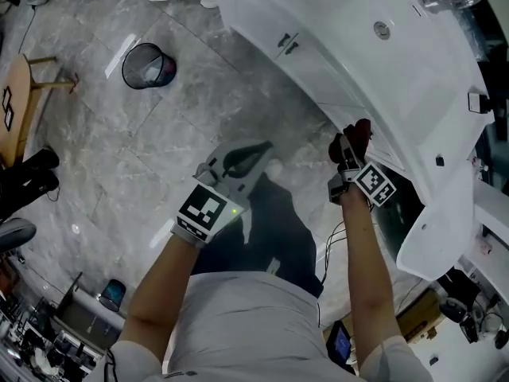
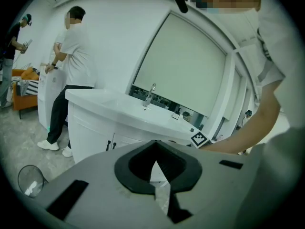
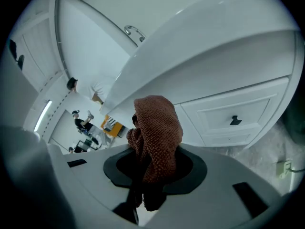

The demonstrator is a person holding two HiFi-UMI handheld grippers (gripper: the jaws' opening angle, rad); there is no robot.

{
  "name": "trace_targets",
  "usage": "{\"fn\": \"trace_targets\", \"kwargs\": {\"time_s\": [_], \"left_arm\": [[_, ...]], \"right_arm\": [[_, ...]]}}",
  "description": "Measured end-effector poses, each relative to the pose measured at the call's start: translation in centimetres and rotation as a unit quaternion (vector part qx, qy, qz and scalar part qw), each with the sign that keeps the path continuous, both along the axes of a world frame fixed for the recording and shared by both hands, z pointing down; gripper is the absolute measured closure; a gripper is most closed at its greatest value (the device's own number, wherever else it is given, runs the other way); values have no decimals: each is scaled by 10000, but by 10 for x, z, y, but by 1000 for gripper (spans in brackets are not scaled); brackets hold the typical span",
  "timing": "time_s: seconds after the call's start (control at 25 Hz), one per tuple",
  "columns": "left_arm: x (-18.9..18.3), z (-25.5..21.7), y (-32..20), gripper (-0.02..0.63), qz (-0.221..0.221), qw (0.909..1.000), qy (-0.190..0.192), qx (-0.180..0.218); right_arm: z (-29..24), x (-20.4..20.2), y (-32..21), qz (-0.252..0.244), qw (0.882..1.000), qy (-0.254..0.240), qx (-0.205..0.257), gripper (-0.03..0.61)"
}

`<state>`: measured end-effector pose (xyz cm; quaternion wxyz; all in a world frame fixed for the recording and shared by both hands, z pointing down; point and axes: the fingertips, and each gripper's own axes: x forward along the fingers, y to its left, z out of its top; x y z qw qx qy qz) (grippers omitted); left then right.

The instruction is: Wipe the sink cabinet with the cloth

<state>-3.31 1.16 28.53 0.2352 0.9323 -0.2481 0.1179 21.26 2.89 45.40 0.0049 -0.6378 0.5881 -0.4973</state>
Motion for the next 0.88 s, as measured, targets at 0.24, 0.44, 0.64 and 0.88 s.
{"fn": "trace_targets", "kwargs": {"time_s": [0.24,0.44,0.64,0.88], "left_arm": [[-25,8,7,603,150,9999,50,-3],[-30,21,19,603,158,9998,1,-153],[-19,34,28,603,-27,9997,-85,-248],[6,45,47,603,-299,9988,-206,-321]], "right_arm": [[30,16,-14,495,9988,36,-23,457],[52,27,-19,595,9981,-20,-149,457],[67,41,-33,522,9985,-105,-94,457],[75,62,-47,700,9963,-479,170,457]]}}
